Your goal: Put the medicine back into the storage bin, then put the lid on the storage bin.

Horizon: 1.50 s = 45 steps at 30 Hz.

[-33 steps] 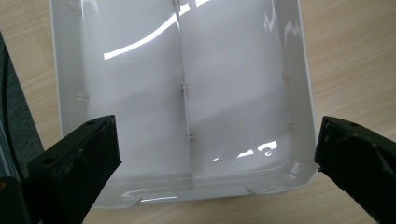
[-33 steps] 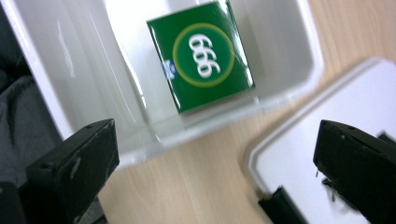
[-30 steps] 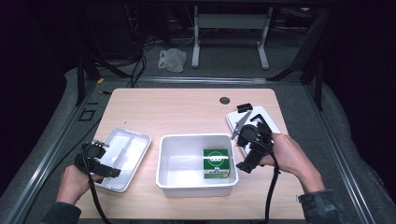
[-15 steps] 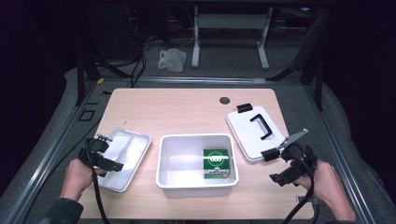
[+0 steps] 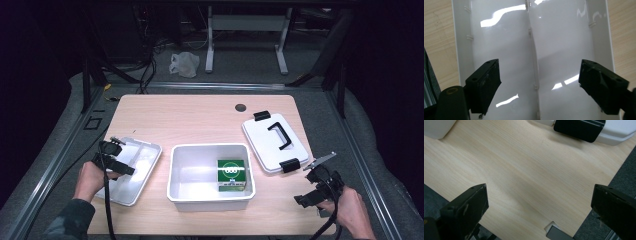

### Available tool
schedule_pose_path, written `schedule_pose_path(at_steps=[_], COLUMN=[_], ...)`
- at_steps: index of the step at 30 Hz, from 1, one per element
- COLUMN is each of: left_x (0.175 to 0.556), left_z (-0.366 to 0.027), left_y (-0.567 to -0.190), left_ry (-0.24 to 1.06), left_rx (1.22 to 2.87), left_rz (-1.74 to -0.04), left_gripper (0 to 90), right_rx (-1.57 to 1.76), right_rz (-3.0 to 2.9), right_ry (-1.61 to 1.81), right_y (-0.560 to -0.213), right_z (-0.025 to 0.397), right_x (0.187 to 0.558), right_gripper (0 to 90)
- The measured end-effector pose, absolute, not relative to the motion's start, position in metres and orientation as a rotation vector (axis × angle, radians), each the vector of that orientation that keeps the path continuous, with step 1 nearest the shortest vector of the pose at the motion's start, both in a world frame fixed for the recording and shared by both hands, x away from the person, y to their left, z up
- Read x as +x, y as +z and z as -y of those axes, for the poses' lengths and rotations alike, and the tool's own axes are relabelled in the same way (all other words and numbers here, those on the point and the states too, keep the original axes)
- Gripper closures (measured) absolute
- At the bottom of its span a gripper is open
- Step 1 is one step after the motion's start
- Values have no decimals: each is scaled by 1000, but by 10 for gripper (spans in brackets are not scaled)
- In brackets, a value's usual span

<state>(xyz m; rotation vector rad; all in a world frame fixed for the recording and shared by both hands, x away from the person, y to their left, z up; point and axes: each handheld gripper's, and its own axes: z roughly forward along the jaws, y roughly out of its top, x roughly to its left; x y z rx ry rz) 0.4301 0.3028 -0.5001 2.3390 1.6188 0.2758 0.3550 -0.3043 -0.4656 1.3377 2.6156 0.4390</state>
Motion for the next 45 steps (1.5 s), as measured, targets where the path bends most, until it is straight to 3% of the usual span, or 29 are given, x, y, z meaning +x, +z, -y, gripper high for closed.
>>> schedule_pose_path(at_steps=[3, 5, 9, 14, 24, 29, 35, 45], left_x=[437, 442, 448, 450, 451, 451, 449, 443], left_z=[-303, -303, -302, -303, -306, -309, -307, -307], left_y=[-504, -507, -514, -517, -520, -527, -521, -502], left_ry=[251, 227, 198, 165, 133, 77, 161, 212], left_rx=[2339, 2333, 2346, 2344, 2338, 2345, 2335, 2338], left_rz=[-1623, -1637, -1668, -1691, -1720, -1706, -1705, -1635], left_gripper=[425, 444, 579, 648, 685, 812, 889, 891], right_rx=[1336, 1338, 1351, 1357, 1352, 1355, 1353, 1331], right_rz=[-2621, -2623, -2628, -2630, -2650, -2651, -2650, -2655], right_ry=[427, 433, 421, 416, 390, 379, 373, 376], right_y=[-467, -467, -469, -472, -476, -476, -477, -475], right_z=[303, 303, 304, 305, 302, 300, 303, 302], right_x=[356, 356, 355, 355, 356, 358, 357, 358], right_gripper=[13, 15, 15, 16, 16, 16, 17, 17])
